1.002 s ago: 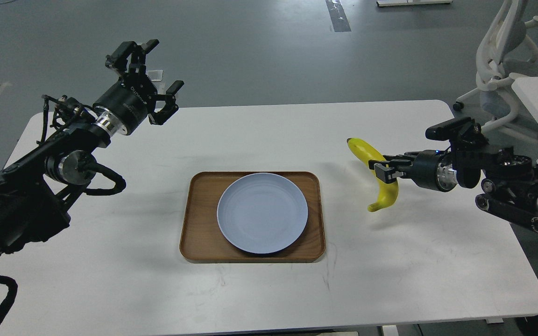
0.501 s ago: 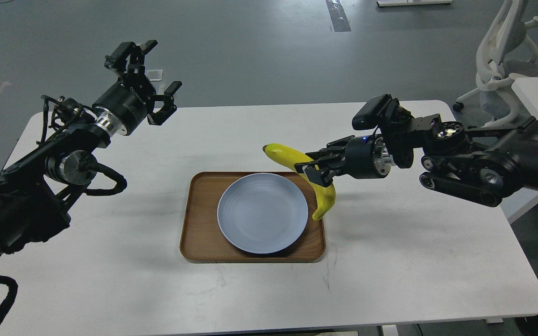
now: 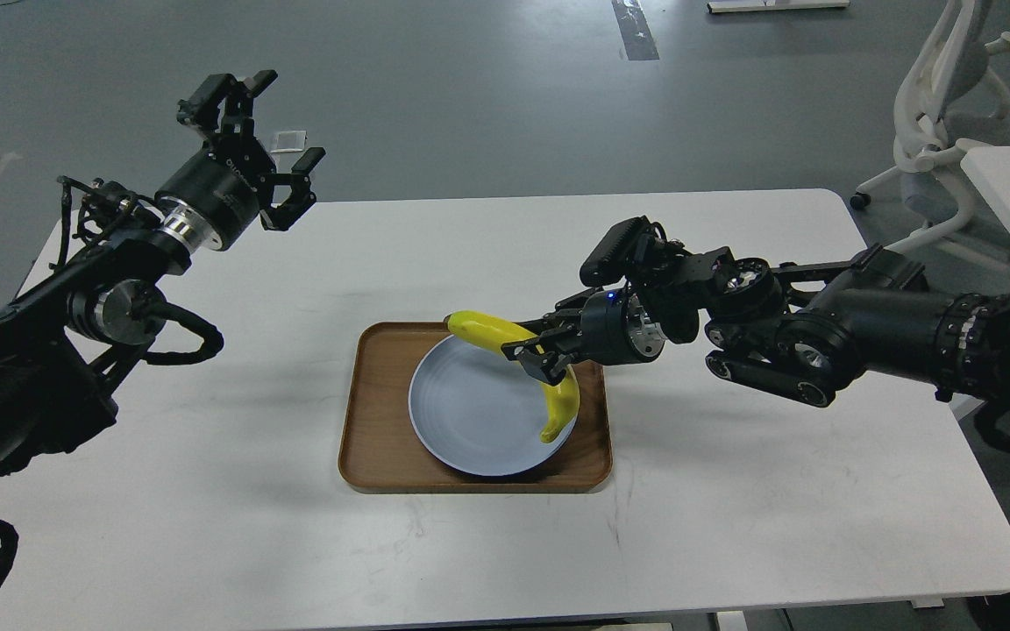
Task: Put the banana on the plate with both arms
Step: 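Carry the banana over the plate and lower it with the right gripper, then open the right gripper and withdraw it from the banana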
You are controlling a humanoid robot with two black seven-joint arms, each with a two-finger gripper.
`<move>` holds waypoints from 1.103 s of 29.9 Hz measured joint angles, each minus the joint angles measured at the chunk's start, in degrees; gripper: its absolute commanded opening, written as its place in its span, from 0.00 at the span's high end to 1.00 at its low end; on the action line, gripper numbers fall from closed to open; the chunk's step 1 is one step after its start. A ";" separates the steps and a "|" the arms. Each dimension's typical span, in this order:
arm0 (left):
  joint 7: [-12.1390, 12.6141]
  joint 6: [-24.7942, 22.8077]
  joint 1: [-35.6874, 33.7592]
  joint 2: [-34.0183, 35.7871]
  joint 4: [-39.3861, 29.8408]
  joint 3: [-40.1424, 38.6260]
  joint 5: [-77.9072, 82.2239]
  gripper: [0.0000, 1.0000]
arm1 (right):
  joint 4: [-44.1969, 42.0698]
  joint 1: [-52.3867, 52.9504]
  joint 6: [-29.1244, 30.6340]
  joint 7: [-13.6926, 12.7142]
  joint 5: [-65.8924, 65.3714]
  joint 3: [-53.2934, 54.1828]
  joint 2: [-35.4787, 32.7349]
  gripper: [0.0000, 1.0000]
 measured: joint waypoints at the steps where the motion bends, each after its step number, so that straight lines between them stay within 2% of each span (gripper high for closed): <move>1: -0.21 0.00 0.00 0.09 0.00 0.00 0.00 0.02 | -0.30 -0.24 0.00 -0.10 0.06 0.00 0.42 0.67; 3: -0.42 0.00 0.00 0.31 0.00 0.00 0.00 0.02 | -0.57 -0.50 -0.03 -0.31 0.32 0.02 1.00 0.36; 4: -0.46 0.00 0.00 0.36 0.00 0.00 0.02 0.02 | -0.63 -0.64 -0.06 -0.38 0.56 0.12 1.23 0.26; 5: -0.48 0.00 0.00 0.39 0.00 0.01 0.04 0.02 | -0.64 -0.84 -0.14 -0.42 0.81 0.29 1.39 0.07; 6: -0.49 0.00 0.00 0.43 0.00 0.01 0.05 0.02 | -0.64 -0.99 -0.21 -0.43 0.95 0.46 1.49 0.04; 9: -0.49 0.01 0.01 0.48 0.00 0.05 0.14 0.02 | -0.65 -1.66 -0.69 -0.52 1.45 1.53 1.72 0.01; 17: -0.35 0.42 0.00 0.13 0.00 0.16 0.58 0.02 | -0.65 -2.17 -1.35 -1.84 9.76 4.98 1.68 0.01; 21: -0.35 1.11 -0.10 -0.10 0.00 0.17 0.66 0.02 | -1.15 -2.27 -1.58 -2.38 17.15 12.47 -0.07 0.01; 23: -0.38 1.09 -0.12 -0.25 0.00 0.17 0.66 0.02 | -1.53 -2.95 -1.58 -3.73 23.63 16.74 -1.27 0.01; 27: -0.50 0.80 -0.12 -0.80 0.00 0.12 0.30 0.02 | -2.89 -5.55 -1.96 -8.23 43.34 26.86 -2.84 0.01; 33: -0.49 0.65 0.05 -2.61 -0.23 -0.34 -0.25 0.02 | -2.70 -12.19 -1.31 -12.76 71.39 44.82 -4.84 0.00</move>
